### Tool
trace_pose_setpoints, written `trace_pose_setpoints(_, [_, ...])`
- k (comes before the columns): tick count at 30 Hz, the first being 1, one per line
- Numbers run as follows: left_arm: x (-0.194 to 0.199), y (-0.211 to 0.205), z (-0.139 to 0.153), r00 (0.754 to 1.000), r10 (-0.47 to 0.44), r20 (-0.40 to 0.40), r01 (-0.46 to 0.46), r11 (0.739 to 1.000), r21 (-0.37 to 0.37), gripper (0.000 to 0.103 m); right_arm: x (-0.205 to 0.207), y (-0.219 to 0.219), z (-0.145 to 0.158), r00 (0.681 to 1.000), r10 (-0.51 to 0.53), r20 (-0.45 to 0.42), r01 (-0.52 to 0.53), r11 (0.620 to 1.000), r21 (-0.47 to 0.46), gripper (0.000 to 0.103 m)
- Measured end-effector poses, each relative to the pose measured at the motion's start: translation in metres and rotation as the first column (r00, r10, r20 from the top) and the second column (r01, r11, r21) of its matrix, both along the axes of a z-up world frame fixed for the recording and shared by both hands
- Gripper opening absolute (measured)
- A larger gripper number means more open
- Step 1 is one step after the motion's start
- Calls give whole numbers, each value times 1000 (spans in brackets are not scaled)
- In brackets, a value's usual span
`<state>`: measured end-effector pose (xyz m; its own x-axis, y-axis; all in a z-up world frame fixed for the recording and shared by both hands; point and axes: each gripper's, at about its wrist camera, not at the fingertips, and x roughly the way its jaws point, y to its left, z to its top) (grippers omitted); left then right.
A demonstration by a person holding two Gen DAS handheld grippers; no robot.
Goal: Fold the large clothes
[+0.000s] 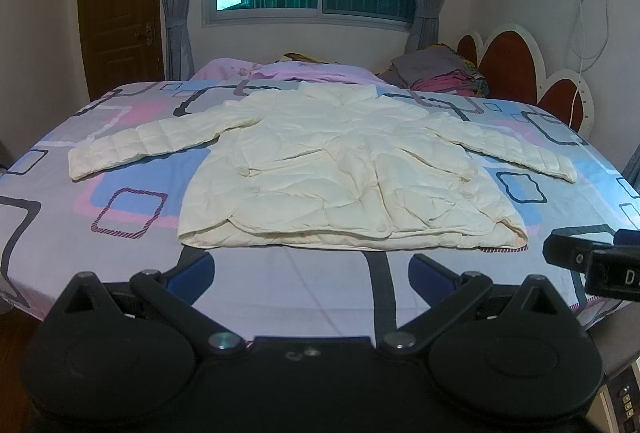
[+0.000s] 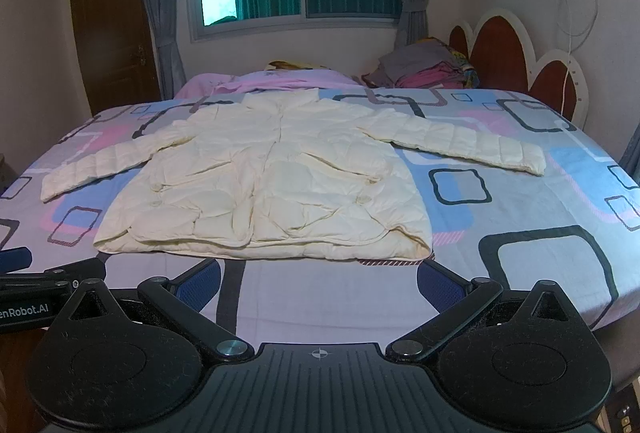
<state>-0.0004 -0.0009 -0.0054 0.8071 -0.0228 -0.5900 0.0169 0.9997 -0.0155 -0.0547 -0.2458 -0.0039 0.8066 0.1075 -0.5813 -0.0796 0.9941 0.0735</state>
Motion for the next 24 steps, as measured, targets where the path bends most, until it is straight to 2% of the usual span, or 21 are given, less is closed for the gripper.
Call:
trace_pose_setpoints(16, [1,3,-4,1000,11,-9,-11,1000,-5,103,2,0,-4,1000,1,-6,-1,1000,-1,103])
trace_pose_setpoints(24, [23,11,0,1000,16,-7,-16,1000,2,103,22,-4,-8,1000,-21,-3,21,1000,-4,103])
